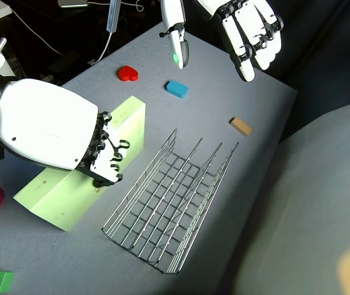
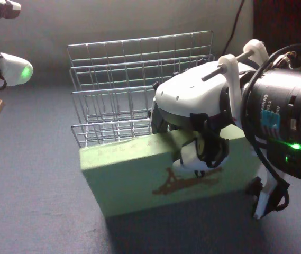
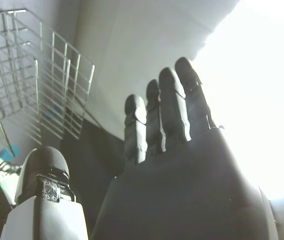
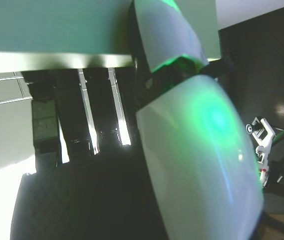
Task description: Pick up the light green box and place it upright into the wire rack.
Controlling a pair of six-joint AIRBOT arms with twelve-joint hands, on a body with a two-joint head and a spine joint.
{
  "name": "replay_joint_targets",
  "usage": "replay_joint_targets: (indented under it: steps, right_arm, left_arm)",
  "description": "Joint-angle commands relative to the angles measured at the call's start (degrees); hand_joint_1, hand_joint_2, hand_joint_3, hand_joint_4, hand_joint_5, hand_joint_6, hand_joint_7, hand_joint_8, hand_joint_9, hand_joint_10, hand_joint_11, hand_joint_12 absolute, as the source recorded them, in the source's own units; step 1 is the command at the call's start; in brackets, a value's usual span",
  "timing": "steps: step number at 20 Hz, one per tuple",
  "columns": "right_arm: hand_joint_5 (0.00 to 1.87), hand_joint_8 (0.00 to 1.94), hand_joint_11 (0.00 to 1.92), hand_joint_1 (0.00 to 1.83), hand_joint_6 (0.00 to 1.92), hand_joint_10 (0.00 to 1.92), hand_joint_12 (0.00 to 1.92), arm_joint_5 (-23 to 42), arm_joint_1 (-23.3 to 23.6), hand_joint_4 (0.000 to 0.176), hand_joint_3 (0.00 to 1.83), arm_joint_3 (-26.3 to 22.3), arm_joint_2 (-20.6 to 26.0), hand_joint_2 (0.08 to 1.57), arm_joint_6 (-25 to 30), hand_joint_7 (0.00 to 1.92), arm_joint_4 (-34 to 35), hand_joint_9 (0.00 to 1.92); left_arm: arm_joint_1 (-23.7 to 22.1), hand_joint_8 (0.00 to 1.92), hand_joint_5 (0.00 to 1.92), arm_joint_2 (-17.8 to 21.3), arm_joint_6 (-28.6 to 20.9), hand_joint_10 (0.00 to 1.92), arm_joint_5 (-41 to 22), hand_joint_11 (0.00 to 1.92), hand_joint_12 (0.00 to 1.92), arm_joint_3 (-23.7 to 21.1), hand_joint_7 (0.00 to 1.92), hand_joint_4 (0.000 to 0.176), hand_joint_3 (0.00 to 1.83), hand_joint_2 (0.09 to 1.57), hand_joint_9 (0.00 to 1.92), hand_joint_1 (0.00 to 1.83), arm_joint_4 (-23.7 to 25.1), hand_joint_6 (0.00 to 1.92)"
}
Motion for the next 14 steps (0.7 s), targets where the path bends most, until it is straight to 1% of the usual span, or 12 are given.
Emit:
replay_joint_targets:
  steps: [1, 3, 7, 10, 13, 14]
  right_arm:
    - [0.77, 0.98, 0.74, 1.35, 1.19, 1.35, 1.44, 1.7, 0.6, 0.0, 0.0, 0.0, 0.3, 1.16, 0.1, 0.98, -3.5, 0.83]
    - [0.79, 1.0, 0.77, 1.36, 1.13, 1.4, 1.48, 1.4, 0.9, 0.0, 0.0, -0.3, 0.7, 1.15, 0.0, 0.99, -3.5, 0.82]
    - [0.79, 1.02, 0.77, 1.36, 1.11, 1.42, 1.49, 1.2, 2.7, 0.0, 0.0, -2.2, 2.6, 1.16, -0.5, 0.99, -3.5, 0.81]
    - [0.79, 1.04, 0.76, 1.36, 1.12, 1.43, 1.5, 1.1, 5.8, 0.0, 0.0, -3.4, 4.3, 1.16, -2.7, 0.98, -1.0, 0.8]
    - [0.78, 1.04, 0.76, 1.36, 1.13, 1.43, 1.5, -0.2, 9.9, 0.0, 0.0, -3.5, 5.5, 1.16, -5.5, 0.97, 4.2, 0.8]
    - [0.78, 1.04, 0.75, 1.36, 1.13, 1.43, 1.5, -0.2, 10.9, 0.0, 0.0, -3.6, 5.9, 1.16, -5.7, 0.97, 4.3, 0.8]
  left_arm:
    - [-0.9, 0.0, 0.21, 0.2, 0.2, 0.0, -1.9, 0.0, 0.43, -0.2, 0.18, 0.073, 0.01, 1.16, 0.17, 0.23, 3.2, 0.0]
    - [-0.8, 0.0, 0.21, 0.2, 0.2, 0.0, -1.9, 0.0, 0.43, -0.2, 0.16, 0.074, 0.01, 1.17, 0.16, 0.22, 3.2, 0.0]
    - [-0.8, 0.0, 0.21, 0.2, 0.2, 0.0, -1.9, 0.0, 0.42, -0.2, 0.17, 0.075, 0.01, 1.17, 0.16, 0.22, 3.2, 0.0]
    - [-0.8, 0.0, 0.21, 0.2, 0.2, 0.0, -1.9, 0.0, 0.43, -0.2, 0.17, 0.075, 0.0, 1.18, 0.16, 0.22, 3.2, 0.0]
    - [-0.9, 0.0, 0.22, 0.2, 0.2, 0.0, -1.5, 0.0, 0.43, -0.3, 0.17, 0.075, 0.0, 1.18, 0.16, 0.22, 3.2, 0.0]
    - [-1.0, 0.0, 0.22, 0.2, 0.1, 0.0, -1.2, 0.0, 0.44, -0.2, 0.17, 0.075, 0.0, 1.18, 0.16, 0.22, 3.2, 0.0]
